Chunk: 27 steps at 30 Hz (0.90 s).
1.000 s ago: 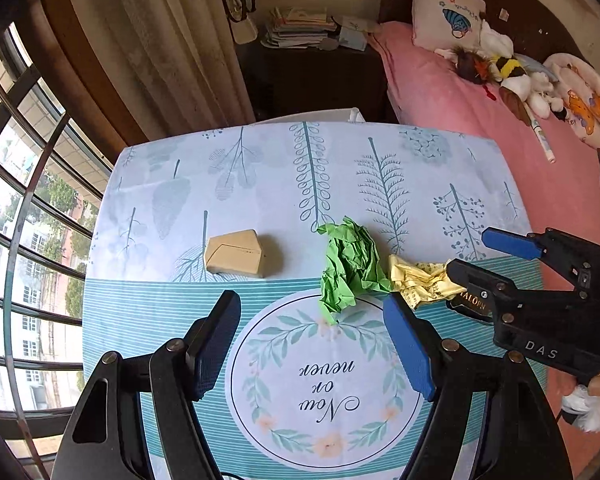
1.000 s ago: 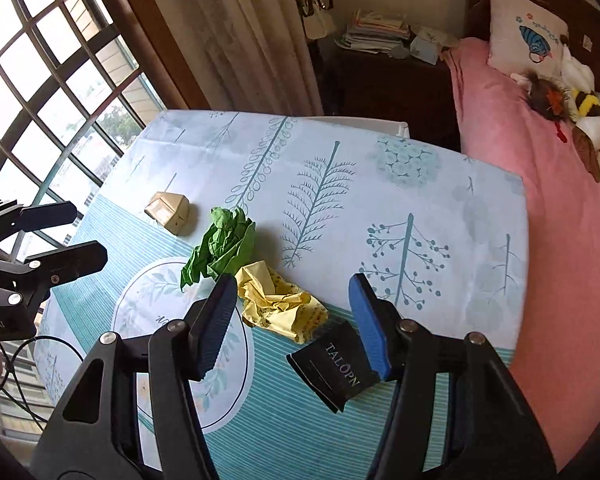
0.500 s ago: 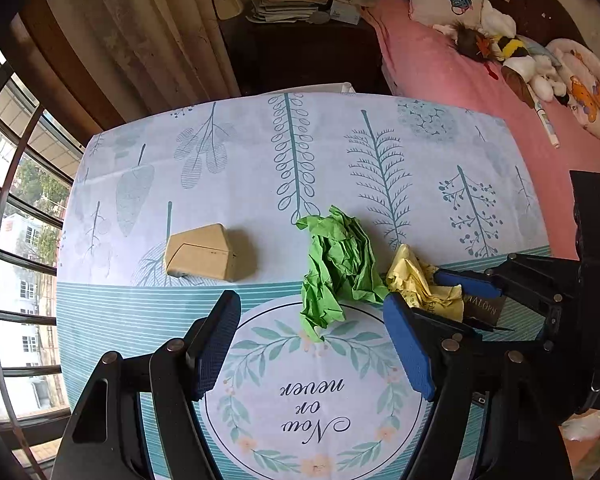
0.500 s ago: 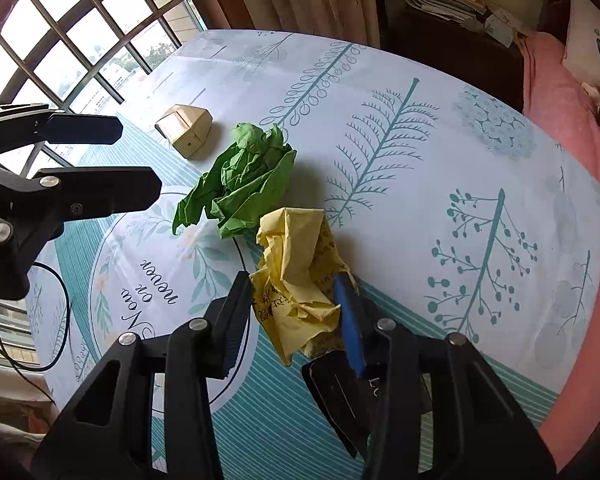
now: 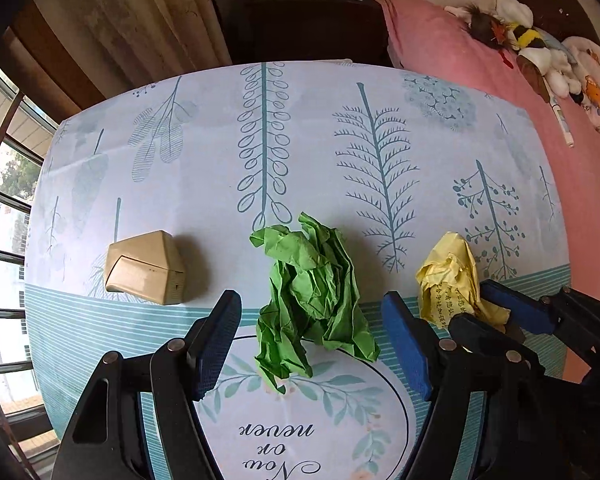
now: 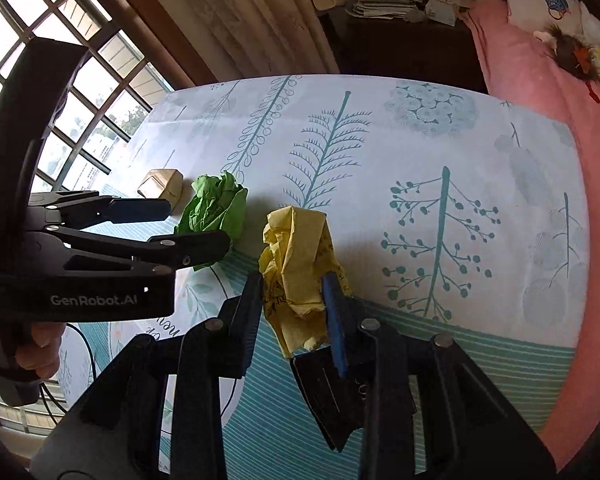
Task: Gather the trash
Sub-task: 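Grasp the green crumpled wrapper with the left tool while the right tool grasps the yellow wrapper, then lift both wrappers off the table and carry them toward the bin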
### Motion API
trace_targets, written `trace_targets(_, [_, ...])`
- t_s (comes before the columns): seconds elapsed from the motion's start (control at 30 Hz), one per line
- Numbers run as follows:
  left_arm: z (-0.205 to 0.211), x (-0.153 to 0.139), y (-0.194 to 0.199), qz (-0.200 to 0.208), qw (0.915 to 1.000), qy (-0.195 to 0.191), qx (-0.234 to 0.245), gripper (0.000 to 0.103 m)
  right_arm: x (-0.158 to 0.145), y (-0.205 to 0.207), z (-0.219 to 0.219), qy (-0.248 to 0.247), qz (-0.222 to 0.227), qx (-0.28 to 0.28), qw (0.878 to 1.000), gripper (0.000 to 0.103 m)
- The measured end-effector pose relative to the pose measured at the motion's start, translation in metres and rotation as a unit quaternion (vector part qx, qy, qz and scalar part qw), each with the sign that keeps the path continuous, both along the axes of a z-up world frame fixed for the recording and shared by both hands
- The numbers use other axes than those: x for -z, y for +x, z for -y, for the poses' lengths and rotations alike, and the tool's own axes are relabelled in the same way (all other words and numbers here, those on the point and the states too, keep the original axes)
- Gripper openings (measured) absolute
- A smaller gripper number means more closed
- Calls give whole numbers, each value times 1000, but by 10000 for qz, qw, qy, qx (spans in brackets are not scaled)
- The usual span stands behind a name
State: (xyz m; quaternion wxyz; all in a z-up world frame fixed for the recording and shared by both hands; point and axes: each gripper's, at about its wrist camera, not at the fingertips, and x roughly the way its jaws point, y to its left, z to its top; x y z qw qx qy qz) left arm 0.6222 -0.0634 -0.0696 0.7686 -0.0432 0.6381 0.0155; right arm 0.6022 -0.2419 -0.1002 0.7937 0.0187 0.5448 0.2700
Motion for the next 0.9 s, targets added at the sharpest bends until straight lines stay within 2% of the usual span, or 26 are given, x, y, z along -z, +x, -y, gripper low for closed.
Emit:
trace_targets(0.03, [1, 4, 2, -20, 10000, -29, -15, 66, 0, 0, 2, 37, -4, 50, 10000, 26])
trace_targets(0.17, [2, 19, 6, -122, 9998, -133, -61, 41, 1, -3, 5, 139, -12, 178, 9997, 26])
trace_targets(0.23, [2, 19, 5, -4, 9998, -176, -59, 36, 1, -4, 4, 171, -6, 215, 9996, 25])
trace_targets(0.3, [4, 16, 3, 105, 9999, -83, -22, 34, 0, -6, 5, 195, 2, 242, 9995, 25])
trace_targets(0.43, [3, 4, -8, 265, 9995, -146, -27, 33, -6, -11, 6, 267, 43, 302, 9992, 24])
trace_targets(0.6, [-6, -28, -31, 501, 9985, -221, -17, 33, -24, -23, 5, 375, 94, 338, 9987, 24])
trace_targets(0.9, [-30, -107, -122, 1006, 9943, -296, 176, 33, -71, -76, -10, 474, 350, 324, 9977, 24])
